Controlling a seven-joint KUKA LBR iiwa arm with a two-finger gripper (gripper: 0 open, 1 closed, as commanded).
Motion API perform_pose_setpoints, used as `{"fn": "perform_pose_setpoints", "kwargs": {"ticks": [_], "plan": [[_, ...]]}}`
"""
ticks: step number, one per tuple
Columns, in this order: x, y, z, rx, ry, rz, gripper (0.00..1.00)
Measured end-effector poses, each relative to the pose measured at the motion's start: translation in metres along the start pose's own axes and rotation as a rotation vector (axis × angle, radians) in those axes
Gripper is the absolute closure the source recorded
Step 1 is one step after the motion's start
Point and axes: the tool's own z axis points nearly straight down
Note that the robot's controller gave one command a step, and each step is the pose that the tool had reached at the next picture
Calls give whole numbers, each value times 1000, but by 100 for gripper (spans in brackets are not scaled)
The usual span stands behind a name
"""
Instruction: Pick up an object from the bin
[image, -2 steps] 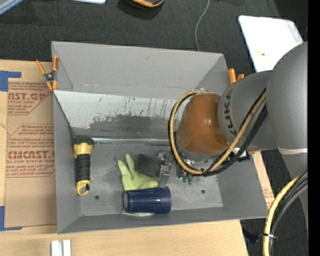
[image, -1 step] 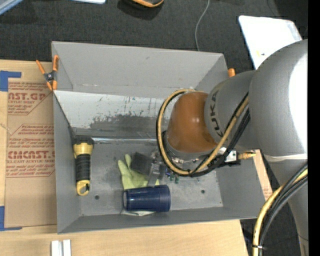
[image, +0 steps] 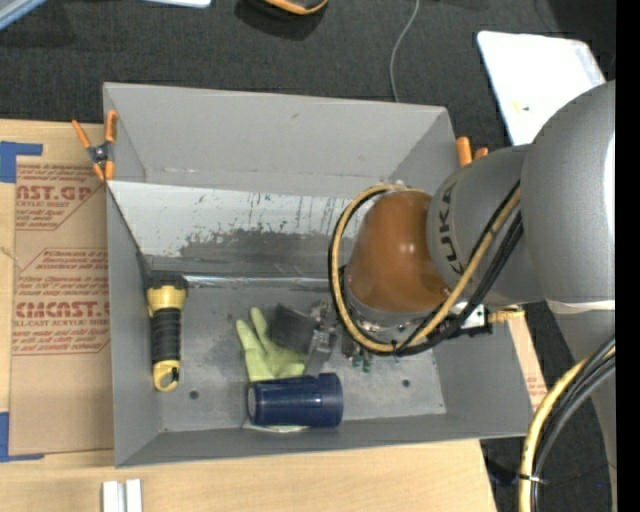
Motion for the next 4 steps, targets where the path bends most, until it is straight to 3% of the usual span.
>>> {"fn": "perform_pose_setpoints", "kwargs": {"ticks": [1, 2, 3, 4], "plan": [[0, 0, 0, 0, 0, 0, 100], [3, 15, 4, -6, 4, 51, 100], [4, 6, 2, -9, 0, 69, 100], [5, 29, 5, -16, -9, -133, 100]]}}
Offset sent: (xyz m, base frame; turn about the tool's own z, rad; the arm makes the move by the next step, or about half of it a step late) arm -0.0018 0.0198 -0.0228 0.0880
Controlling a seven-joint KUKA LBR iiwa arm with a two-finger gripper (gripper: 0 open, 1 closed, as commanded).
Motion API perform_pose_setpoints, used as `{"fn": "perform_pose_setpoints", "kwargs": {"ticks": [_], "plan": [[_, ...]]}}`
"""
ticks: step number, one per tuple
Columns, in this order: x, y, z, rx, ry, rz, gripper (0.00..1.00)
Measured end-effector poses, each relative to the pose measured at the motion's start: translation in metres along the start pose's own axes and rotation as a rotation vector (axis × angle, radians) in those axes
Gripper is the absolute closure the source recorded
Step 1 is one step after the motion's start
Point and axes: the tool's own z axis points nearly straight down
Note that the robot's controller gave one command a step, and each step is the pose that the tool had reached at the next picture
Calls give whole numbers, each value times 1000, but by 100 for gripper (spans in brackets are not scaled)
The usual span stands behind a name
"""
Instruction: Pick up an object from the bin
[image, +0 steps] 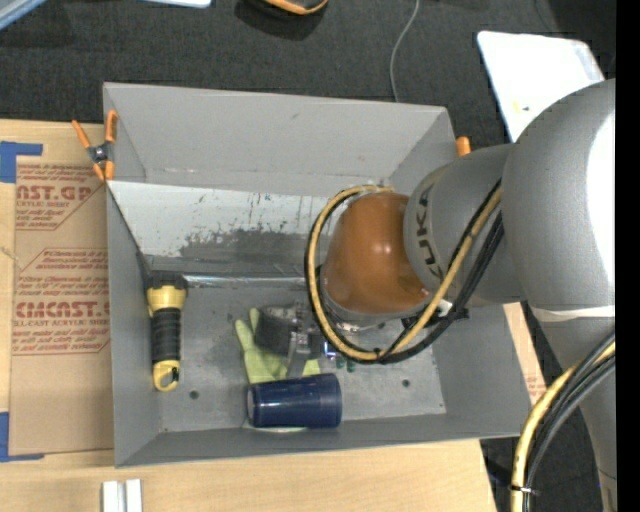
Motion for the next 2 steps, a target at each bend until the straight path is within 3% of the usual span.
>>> {"fn": "perform_pose_setpoints", "kwargs": {"ticks": [1, 2], "plan": [[-2, -25, -3, -1, -7, 18, 100], [8, -11, -49, 1, 6, 15, 100]]}}
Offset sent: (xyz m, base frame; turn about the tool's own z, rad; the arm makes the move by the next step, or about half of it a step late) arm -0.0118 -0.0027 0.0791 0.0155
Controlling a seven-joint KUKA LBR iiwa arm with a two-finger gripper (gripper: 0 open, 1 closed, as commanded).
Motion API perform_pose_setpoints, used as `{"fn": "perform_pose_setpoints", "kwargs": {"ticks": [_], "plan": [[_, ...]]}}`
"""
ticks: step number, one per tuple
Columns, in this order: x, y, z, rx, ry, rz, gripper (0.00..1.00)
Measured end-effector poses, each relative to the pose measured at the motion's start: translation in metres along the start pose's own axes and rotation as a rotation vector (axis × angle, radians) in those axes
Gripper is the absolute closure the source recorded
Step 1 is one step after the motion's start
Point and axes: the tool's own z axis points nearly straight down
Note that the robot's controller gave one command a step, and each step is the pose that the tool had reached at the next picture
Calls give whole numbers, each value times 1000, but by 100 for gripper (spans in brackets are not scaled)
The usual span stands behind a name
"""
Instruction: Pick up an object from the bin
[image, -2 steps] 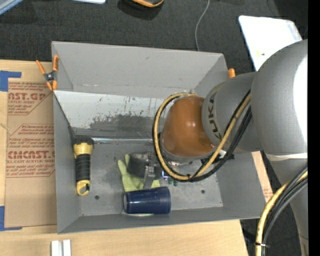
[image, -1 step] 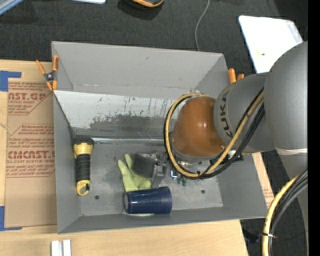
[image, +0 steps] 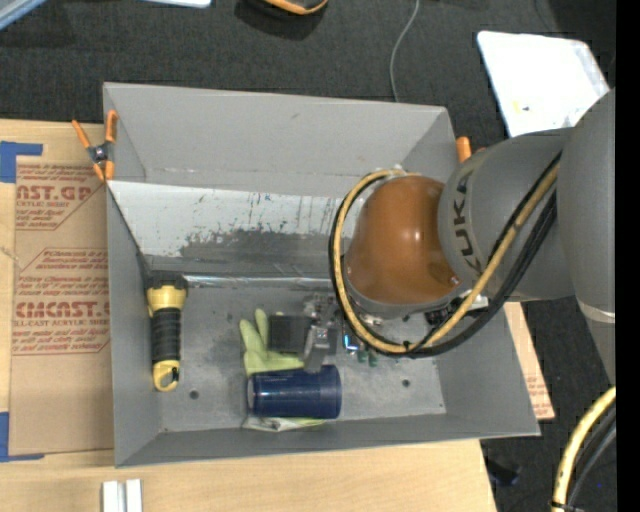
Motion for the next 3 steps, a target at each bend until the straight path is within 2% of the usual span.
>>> {"fn": "perform_pose_setpoints", "kwargs": {"ticks": [1, 2, 3], "plan": [[-1, 8, 3, -5, -19, 35, 100], [-6, 33, 35, -21, -43, 324, 100], [2, 26, -19, -1, -10, 232, 100]]}}
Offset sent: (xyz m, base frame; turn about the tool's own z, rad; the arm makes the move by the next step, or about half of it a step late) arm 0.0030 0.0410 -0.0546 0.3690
